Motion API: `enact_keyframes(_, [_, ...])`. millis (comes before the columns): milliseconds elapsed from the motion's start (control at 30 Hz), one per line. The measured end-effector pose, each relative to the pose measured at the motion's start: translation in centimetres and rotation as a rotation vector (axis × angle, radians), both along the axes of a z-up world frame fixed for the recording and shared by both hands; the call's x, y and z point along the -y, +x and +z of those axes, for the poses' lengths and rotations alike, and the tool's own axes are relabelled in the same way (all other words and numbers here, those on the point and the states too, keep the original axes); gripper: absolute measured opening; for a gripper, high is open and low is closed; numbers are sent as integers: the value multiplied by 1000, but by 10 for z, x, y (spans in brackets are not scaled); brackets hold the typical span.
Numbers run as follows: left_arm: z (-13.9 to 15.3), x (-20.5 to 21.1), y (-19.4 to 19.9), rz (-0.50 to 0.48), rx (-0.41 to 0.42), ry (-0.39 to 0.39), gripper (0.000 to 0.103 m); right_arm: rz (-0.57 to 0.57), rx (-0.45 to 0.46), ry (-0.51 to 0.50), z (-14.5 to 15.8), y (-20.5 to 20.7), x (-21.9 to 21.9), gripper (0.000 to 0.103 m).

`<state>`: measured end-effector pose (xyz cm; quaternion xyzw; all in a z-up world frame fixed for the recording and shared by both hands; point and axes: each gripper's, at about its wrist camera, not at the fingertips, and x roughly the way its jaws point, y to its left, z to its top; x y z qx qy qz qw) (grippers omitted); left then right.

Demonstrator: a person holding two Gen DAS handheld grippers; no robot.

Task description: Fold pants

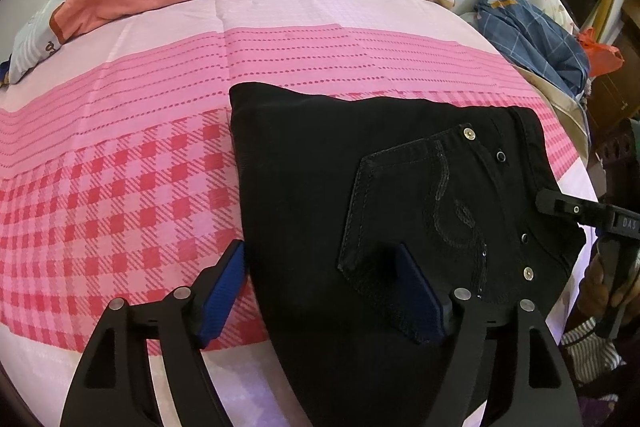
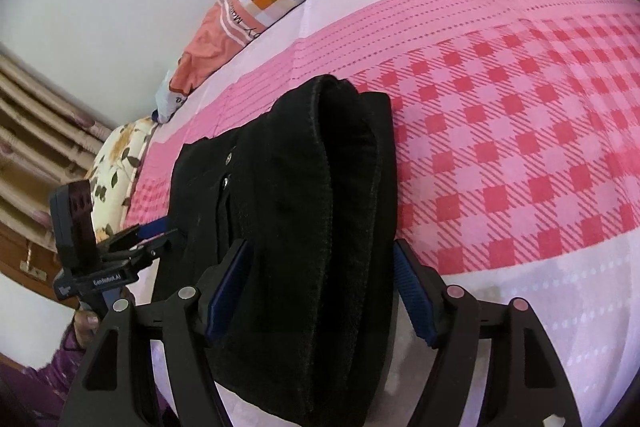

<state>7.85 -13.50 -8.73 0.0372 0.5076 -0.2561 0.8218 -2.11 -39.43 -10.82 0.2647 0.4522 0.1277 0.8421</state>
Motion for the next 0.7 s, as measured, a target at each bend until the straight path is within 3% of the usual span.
enact_keyframes(300, [-7, 1, 1, 10, -3, -6, 85, -7, 55, 37, -5, -6, 4, 70])
enact_keyframes(400, [-8, 1, 1, 11, 1, -5, 87, -1, 61, 65, -6, -6, 6, 78])
enact_keyframes(433, [-8, 1, 1, 12, -2, -6, 88, 27, 66, 60, -5, -5, 4, 82])
enact_keyframes(567, [-12, -1, 4, 5, -36, -31, 88, 37, 41, 15, -2, -2, -3, 83])
enact_keyframes(700, [-11, 3, 5, -14, -37, -1, 88, 54, 26, 4, -1, 2, -5, 85])
